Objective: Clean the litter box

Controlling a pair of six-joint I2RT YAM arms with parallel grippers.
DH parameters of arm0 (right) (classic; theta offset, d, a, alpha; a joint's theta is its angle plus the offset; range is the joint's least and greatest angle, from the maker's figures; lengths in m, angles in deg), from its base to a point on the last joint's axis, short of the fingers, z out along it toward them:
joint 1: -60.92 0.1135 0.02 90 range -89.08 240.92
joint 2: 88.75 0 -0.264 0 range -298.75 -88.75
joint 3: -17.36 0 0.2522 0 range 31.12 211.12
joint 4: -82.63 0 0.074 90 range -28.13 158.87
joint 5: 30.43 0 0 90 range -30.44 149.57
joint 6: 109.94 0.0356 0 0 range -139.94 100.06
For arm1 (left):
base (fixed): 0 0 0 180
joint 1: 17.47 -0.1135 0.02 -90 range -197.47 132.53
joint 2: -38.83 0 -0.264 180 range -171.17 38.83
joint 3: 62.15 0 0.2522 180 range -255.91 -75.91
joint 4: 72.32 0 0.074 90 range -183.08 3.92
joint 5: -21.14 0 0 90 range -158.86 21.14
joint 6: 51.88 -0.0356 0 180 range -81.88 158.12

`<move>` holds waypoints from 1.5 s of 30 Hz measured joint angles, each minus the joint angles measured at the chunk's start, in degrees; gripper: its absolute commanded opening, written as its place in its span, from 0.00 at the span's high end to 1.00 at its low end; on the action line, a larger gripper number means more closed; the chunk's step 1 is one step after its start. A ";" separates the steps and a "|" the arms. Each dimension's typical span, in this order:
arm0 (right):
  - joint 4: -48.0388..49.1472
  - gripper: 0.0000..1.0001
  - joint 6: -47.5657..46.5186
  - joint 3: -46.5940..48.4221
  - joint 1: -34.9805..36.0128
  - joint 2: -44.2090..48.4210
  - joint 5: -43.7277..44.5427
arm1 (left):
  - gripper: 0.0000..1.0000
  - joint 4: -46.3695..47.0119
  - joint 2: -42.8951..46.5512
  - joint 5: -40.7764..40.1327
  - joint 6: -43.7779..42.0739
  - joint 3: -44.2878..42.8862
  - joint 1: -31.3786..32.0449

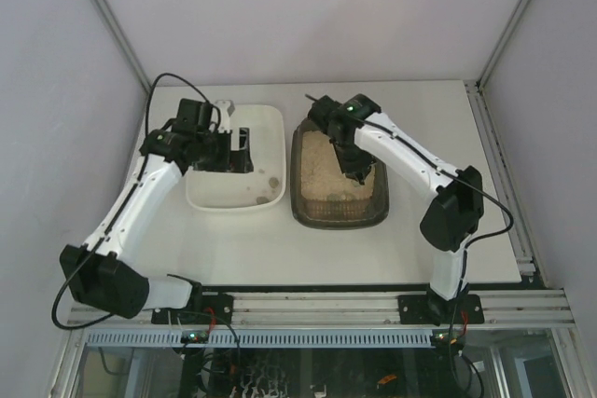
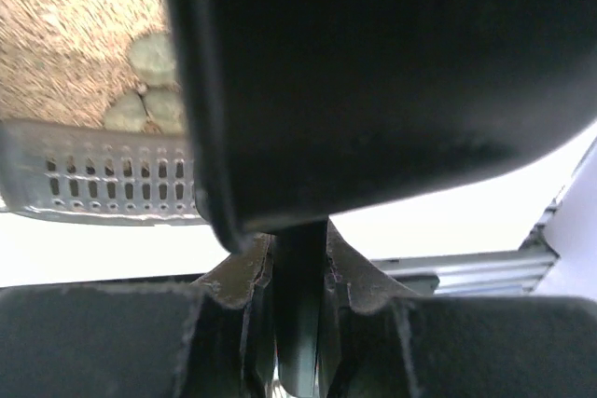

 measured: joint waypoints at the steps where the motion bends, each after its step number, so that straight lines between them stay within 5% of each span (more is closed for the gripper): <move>1: -1.55 1.00 1.09 -0.48 0.83 -0.55 0.42 | 0.01 0.04 -1.25 0.31 0.48 -0.87 1.09; 12: -7.17 1.00 10.91 -3.43 7.26 -4.98 2.82 | 0.00 1.57 -8.98 5.40 8.90 -7.30 5.35; 27: -8.04 1.00 14.64 -6.78 1.90 -10.12 4.39 | 0.00 4.39 -15.74 5.03 17.25 -6.45 12.81; 45: -7.43 1.00 10.86 -1.25 -5.42 -19.71 2.75 | 0.00 9.18 -1.73 -3.13 16.39 0.09 12.87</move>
